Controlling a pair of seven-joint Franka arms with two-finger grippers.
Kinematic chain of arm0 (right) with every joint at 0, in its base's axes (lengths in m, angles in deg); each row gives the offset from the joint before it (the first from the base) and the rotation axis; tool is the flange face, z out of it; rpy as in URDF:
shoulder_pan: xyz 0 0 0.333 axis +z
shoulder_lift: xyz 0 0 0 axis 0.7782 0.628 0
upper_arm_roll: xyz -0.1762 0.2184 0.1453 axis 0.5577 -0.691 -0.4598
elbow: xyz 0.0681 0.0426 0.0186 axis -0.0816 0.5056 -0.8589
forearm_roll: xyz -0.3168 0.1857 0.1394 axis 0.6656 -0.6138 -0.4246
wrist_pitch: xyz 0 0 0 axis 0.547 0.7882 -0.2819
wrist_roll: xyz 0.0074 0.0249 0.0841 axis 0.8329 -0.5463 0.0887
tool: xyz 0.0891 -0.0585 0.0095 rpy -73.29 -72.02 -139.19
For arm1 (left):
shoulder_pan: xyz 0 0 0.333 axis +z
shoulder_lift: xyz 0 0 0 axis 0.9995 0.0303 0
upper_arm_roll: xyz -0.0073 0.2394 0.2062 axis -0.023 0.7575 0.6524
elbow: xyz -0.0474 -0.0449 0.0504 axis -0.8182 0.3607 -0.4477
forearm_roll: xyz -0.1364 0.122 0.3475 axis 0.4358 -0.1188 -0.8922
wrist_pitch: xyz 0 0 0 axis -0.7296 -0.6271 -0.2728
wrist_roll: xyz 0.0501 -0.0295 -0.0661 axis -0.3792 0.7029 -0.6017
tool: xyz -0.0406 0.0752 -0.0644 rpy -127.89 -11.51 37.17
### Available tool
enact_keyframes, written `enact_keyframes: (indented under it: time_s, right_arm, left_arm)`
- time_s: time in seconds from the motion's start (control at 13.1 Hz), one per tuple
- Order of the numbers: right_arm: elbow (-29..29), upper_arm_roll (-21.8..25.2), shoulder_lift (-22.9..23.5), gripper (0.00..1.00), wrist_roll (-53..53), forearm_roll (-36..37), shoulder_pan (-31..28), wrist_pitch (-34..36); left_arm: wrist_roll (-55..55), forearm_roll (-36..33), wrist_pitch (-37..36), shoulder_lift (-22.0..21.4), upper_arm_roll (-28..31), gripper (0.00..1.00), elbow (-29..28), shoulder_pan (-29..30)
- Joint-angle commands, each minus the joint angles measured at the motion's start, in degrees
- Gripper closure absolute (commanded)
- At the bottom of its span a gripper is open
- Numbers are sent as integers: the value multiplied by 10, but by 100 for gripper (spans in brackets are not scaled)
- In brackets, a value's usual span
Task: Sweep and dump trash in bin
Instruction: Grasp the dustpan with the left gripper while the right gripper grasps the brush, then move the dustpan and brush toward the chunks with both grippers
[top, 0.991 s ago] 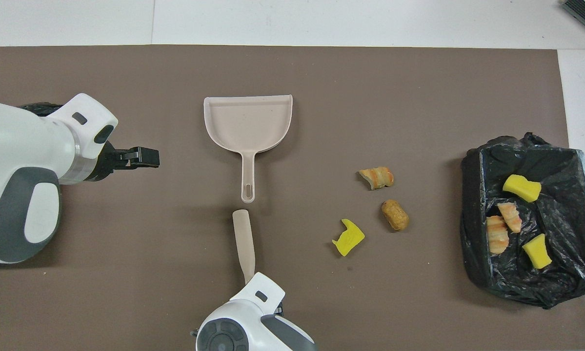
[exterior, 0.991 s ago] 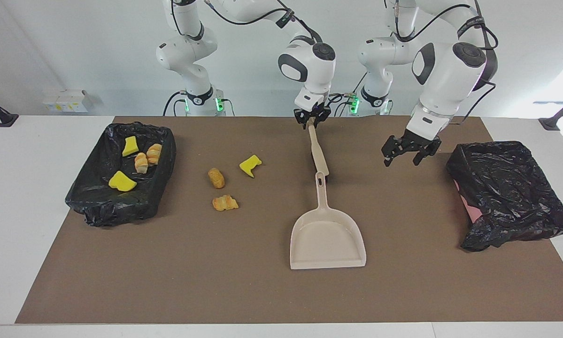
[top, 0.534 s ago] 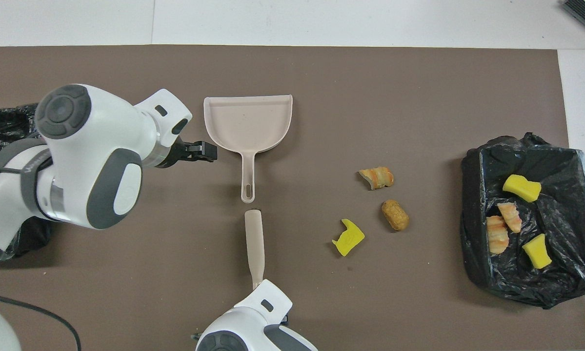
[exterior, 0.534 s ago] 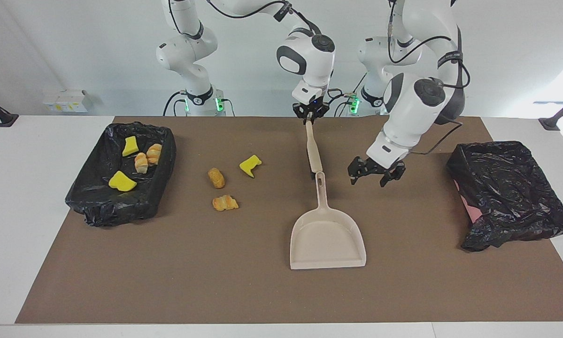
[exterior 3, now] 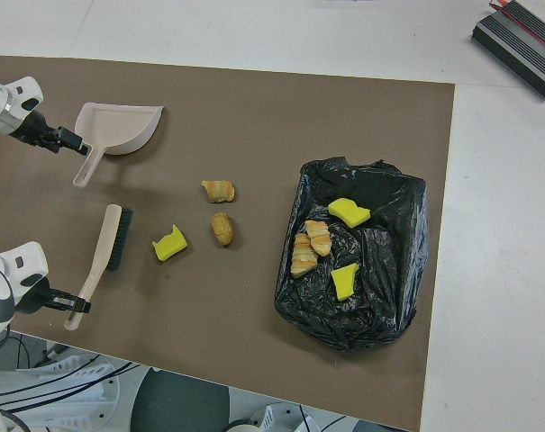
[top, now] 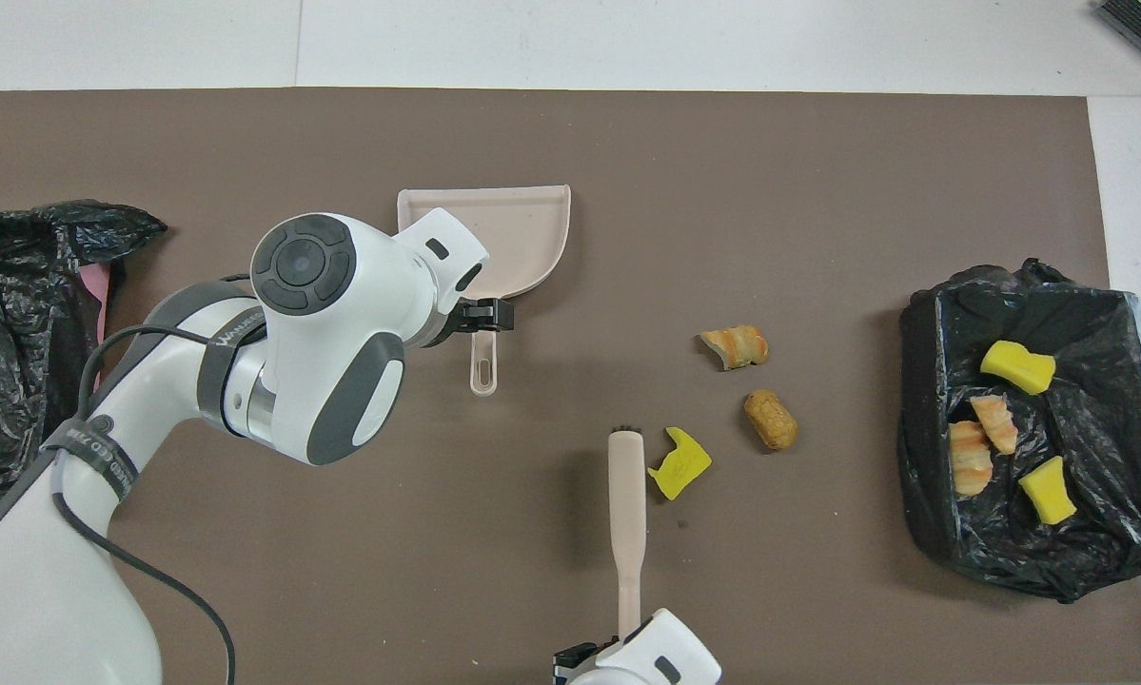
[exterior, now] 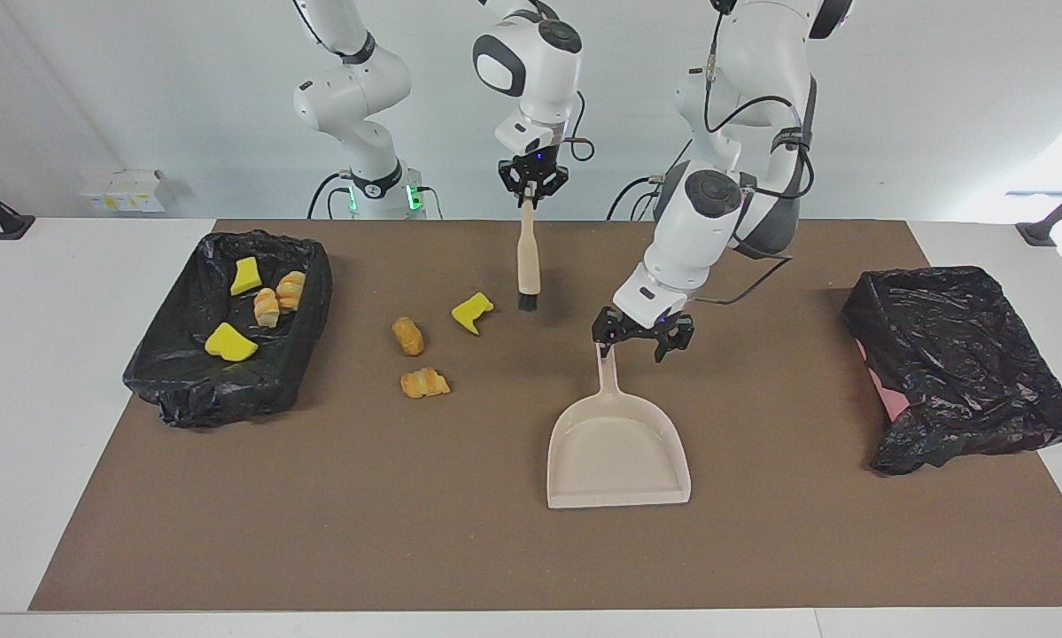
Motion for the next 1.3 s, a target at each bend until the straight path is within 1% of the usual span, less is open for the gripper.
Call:
enact_keyframes:
  time_s: [0.0,0.08,0.23,0.38,0.46,0.53,0.61,0.69,0.76,0.84,1.07,1.22]
  right_arm:
    - [47,-1,-75,100,-5,-15,-55,24]
    - [48,-1,-80,100,-6,-14,-78,38]
    - [54,0,-83,100,-7,-14,-120,51]
    - [61,-1,-76,100,-31,-13,-192,38]
    - [60,-1,-62,100,-85,-12,-234,19]
    - [59,-1,-49,100,-124,-13,-265,9]
    - [59,-1,-40,100,-161,-12,-294,9]
    - [59,-1,-40,100,-201,-13,-309,13]
    - [59,-1,-39,100,-219,-13,-316,16]
    - [59,-1,-34,100,-221,-14,-317,16]
    - [59,-1,4,100,-229,-13,-330,4]
    - [56,-1,14,100,-249,-14,-334,-23]
  left_arm:
    - [-20,-15,18,17,9,0,8,-22]
    - [-20,-16,20,18,9,0,7,-24]
    - [-21,-41,21,28,9,0,3,-32]
    - [-32,-48,27,36,9,0,3,-42]
    - [-33,-48,27,36,9,6,3,-42]
    - [-35,-49,27,36,9,18,3,-42]
    - [-36,-49,29,36,9,33,-2,-40]
    - [-37,-49,27,35,9,60,-9,-41]
    - [-35,-49,24,34,9,100,-12,-40]
    - [-29,-49,26,35,8,100,-13,-36]
    - [-22,-49,15,24,13,100,-6,-28]
    - [6,-49,14,11,14,100,-2,-12]
